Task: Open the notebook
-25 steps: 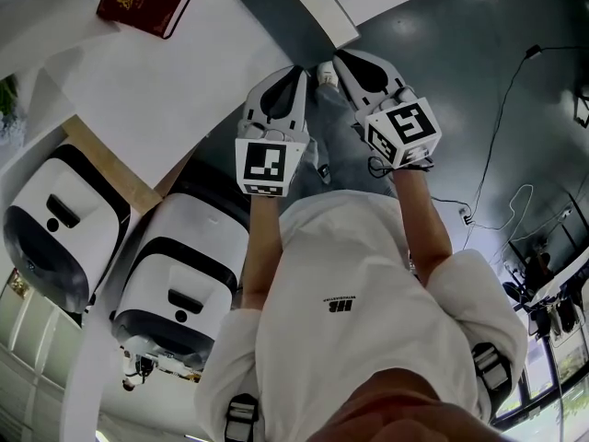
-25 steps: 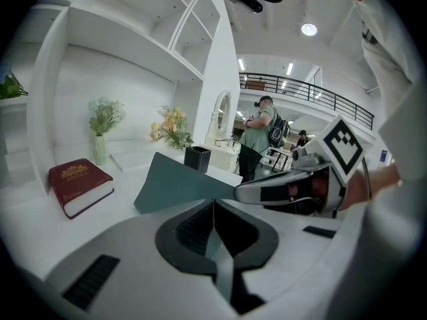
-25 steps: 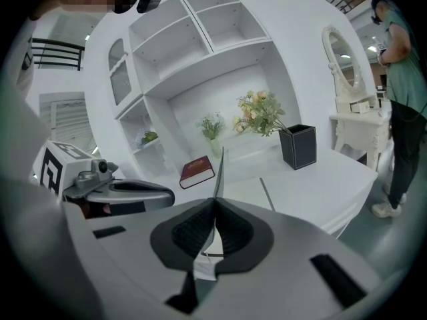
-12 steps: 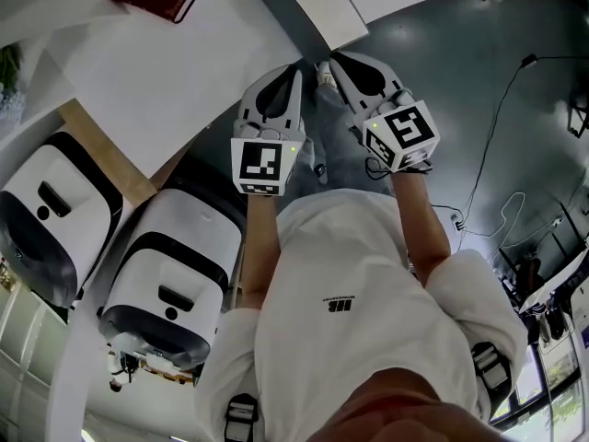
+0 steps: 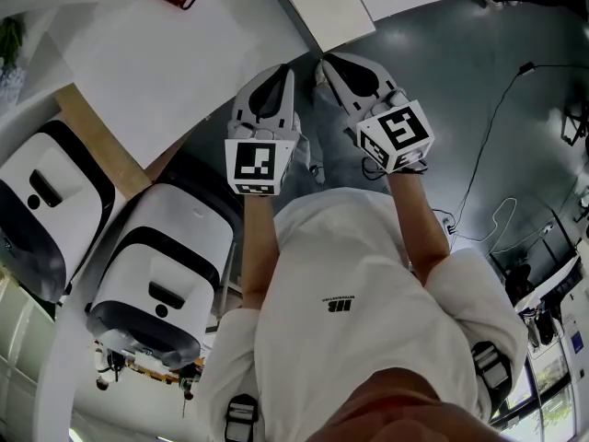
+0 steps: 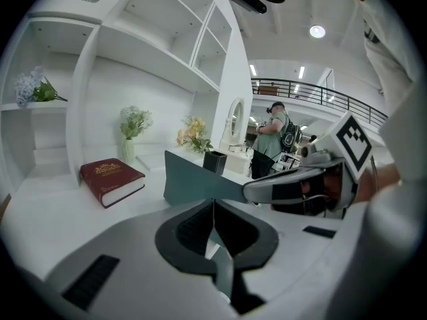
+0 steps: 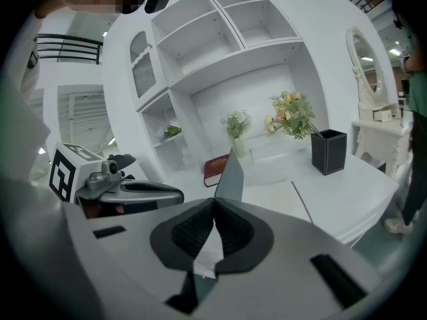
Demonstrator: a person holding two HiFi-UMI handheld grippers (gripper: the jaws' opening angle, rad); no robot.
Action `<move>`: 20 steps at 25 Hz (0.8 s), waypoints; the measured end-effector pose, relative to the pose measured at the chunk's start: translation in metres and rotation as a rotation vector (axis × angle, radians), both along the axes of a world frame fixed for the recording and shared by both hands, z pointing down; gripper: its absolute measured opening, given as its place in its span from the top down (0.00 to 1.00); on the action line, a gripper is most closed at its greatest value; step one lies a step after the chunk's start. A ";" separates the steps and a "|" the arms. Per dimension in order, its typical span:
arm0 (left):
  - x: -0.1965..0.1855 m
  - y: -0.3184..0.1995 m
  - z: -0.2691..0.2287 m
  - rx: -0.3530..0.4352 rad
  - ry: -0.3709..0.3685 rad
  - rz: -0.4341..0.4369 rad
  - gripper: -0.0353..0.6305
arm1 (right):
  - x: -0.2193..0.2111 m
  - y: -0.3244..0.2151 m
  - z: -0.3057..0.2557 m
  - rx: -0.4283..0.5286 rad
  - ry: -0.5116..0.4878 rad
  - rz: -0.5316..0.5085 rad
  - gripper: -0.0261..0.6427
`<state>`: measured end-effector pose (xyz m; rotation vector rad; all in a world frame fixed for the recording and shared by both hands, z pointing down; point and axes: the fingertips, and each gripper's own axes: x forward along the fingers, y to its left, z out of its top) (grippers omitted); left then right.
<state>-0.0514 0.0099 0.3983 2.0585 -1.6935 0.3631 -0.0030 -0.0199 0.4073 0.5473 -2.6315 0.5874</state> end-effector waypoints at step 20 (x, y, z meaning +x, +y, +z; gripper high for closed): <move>-0.015 0.033 0.013 -0.010 0.016 -0.098 0.95 | -0.023 0.027 0.005 0.003 0.003 -0.095 0.95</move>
